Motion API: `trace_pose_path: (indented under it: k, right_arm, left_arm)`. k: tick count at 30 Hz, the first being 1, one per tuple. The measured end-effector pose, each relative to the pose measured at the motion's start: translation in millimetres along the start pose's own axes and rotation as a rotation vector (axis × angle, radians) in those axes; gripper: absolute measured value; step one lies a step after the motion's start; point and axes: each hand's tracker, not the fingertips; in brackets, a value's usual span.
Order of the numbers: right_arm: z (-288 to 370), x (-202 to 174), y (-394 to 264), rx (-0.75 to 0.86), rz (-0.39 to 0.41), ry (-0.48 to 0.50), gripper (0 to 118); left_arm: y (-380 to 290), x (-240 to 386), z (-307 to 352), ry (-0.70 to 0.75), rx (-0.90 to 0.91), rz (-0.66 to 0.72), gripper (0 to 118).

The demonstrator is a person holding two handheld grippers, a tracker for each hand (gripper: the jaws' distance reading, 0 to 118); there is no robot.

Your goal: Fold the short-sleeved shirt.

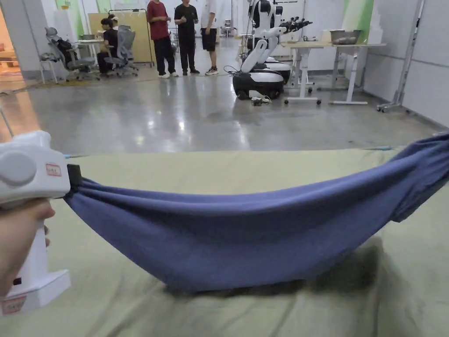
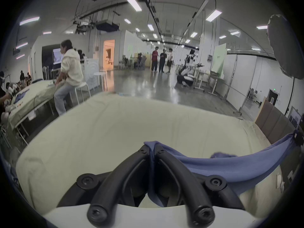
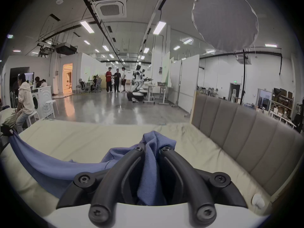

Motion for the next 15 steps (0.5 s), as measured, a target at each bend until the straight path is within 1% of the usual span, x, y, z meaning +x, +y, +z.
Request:
trace_pose_path:
  k: [1,4,7,10,15]
  right_arm:
    - [7,4,-13,-0.015,-0.014,0.002,15]
    - [30,16,-42,-0.042,-0.033,0.003,15]
    - [67,28,-67,-0.060,-0.053,0.013,15]
    - [110,38,-88,-0.078,-0.055,0.025,15]
    - [184,56,-113,-0.084,-0.068,0.068,15]
  left_arm:
    - [-11,0,2,0.003,-0.027,0.000,3]
    - [-38,-3,24,-0.011,-0.033,0.005,3]
    - [-60,-9,59,-0.029,-0.046,-0.007,3]
    - [-79,-19,99,-0.051,-0.044,-0.037,3]
    - [-112,-43,159,-0.074,-0.045,-0.043,3]
